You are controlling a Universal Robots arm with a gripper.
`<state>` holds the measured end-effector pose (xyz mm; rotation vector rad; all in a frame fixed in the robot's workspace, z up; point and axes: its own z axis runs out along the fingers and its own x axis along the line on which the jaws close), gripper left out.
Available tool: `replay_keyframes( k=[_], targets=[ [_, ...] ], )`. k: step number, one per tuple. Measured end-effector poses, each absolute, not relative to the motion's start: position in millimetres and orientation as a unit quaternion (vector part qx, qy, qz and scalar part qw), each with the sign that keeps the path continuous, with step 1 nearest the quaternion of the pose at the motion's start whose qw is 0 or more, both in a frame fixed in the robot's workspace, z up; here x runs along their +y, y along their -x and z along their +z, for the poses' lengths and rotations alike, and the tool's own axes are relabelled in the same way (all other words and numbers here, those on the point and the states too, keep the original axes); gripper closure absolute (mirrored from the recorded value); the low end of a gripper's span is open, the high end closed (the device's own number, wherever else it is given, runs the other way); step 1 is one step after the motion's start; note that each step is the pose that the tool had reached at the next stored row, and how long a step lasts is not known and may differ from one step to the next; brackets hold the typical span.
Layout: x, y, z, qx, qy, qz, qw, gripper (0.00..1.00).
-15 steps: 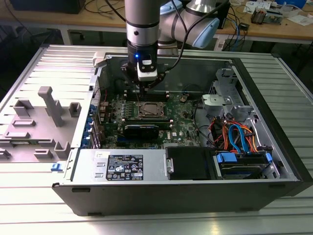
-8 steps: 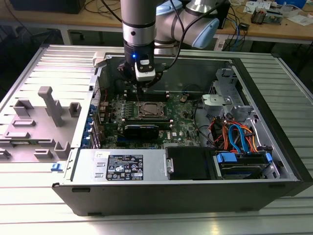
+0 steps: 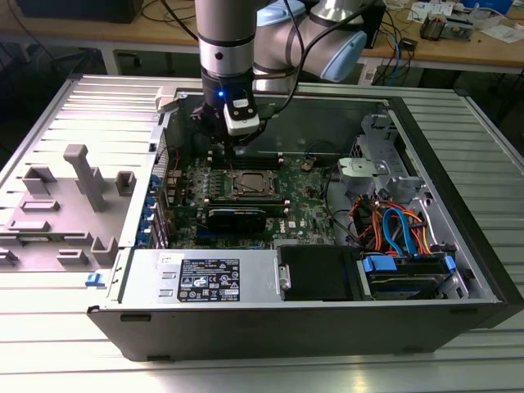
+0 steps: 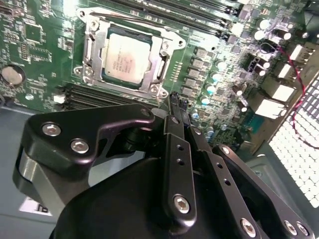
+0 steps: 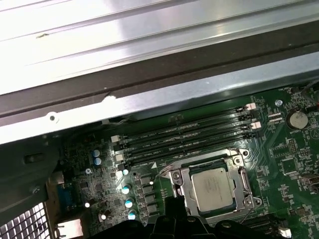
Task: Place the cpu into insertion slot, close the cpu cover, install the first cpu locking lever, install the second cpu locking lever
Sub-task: 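Install the first cpu locking lever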
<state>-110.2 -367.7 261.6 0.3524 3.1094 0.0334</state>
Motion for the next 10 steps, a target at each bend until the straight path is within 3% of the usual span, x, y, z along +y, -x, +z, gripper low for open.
replay_keyframes(
  k=[10],
  targets=[
    [-367.7,121.7,261.6,0.997,-0.074,0.011,0.006,0.88]
  ],
)
